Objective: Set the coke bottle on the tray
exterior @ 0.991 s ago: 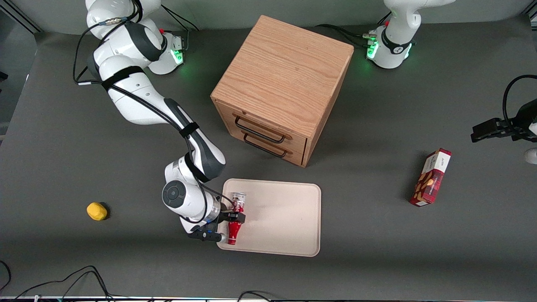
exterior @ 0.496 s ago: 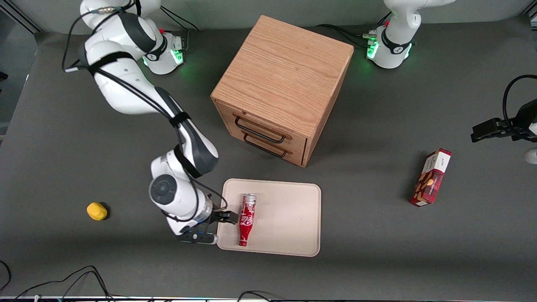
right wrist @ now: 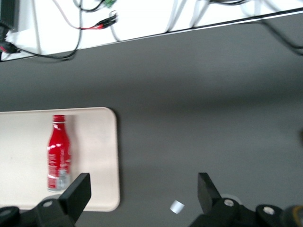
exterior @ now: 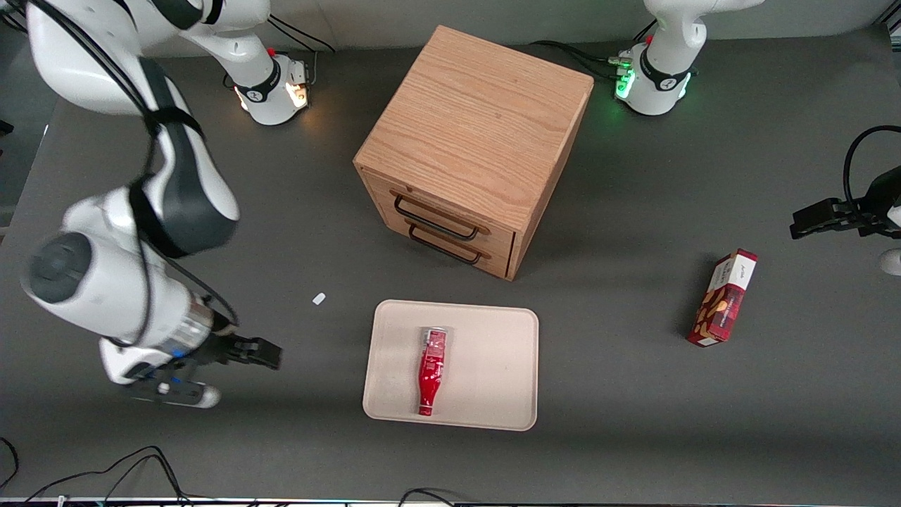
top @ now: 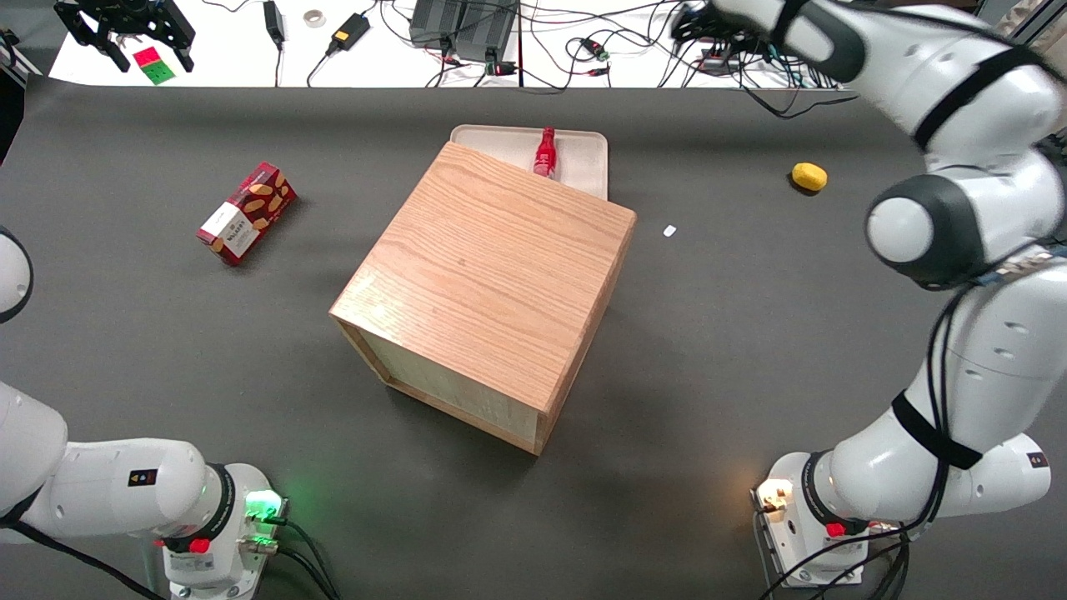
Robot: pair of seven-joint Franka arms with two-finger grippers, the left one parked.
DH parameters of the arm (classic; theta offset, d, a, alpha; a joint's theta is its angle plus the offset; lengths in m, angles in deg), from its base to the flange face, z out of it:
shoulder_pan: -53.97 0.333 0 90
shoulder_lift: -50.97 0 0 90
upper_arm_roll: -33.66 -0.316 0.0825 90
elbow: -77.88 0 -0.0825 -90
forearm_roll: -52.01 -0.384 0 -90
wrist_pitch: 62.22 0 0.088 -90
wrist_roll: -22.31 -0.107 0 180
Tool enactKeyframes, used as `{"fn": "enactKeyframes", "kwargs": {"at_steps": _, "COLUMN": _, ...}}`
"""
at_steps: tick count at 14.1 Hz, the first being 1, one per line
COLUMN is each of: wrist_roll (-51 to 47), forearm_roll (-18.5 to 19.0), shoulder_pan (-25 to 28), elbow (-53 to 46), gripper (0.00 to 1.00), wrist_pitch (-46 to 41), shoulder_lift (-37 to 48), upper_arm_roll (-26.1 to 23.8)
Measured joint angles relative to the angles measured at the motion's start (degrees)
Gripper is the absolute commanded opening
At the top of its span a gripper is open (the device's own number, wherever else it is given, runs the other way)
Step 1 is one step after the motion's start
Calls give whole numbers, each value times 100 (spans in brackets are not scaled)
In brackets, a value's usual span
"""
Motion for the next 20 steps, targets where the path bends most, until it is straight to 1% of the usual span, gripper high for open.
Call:
{"fn": "enactKeyframes", "kwargs": {"at_steps": 1, "wrist_roll": 213, "forearm_roll": -115, "shoulder_pan": -51, "elbow": 242, "gripper": 100, "wrist_pitch": -124, "shoulder_lift": 333, "upper_arm_roll": 188}}
{"fn": "enactKeyframes", "kwargs": {"at_steps": 4, "wrist_roll": 869, "forearm_roll": -715, "shoulder_pan": -82, "elbow": 1005, "gripper": 100, "wrist_pitch": -515, "shoulder_lift": 1389, "upper_arm_roll": 947}}
{"fn": "enactKeyframes", "kwargs": {"at_steps": 6, "wrist_roll": 1057, "forearm_roll": -920, "shoulder_pan": -101, "elbow": 1610, "gripper": 100, "wrist_pitch": -633, "shoulder_lift": 2116, "upper_arm_roll": 1296}}
{"fn": "enactKeyframes", "kwargs": {"at_steps": 9, "wrist_roll": 1102, "forearm_roll": -951, "shoulder_pan": -101, "elbow": 2631, "gripper": 100, "wrist_pitch": -644, "shoulder_lift": 3132, "upper_arm_roll": 1443}}
{"fn": "enactKeyframes", "kwargs": {"at_steps": 12, "wrist_roll": 1154, "forearm_roll": -951, "shoulder_pan": -97, "elbow": 3228, "gripper": 100, "wrist_pitch": -768, "shoulder_lift": 3710, "upper_arm_roll": 1447}}
{"fn": "enactKeyframes", "kwargs": {"at_steps": 15, "wrist_roll": 1158, "forearm_roll": -945, "shoulder_pan": -87, "elbow": 3296, "gripper": 100, "wrist_pitch": -865, "shoulder_lift": 3804, "upper_arm_roll": 1448}}
{"fn": "enactKeyframes", "kwargs": {"at_steps": 20, "wrist_roll": 1166, "forearm_roll": -641, "shoulder_pan": 53, "elbow": 3221, "gripper": 100, "wrist_pitch": -1301, "shoulder_lift": 3786, "upper_arm_roll": 1411}}
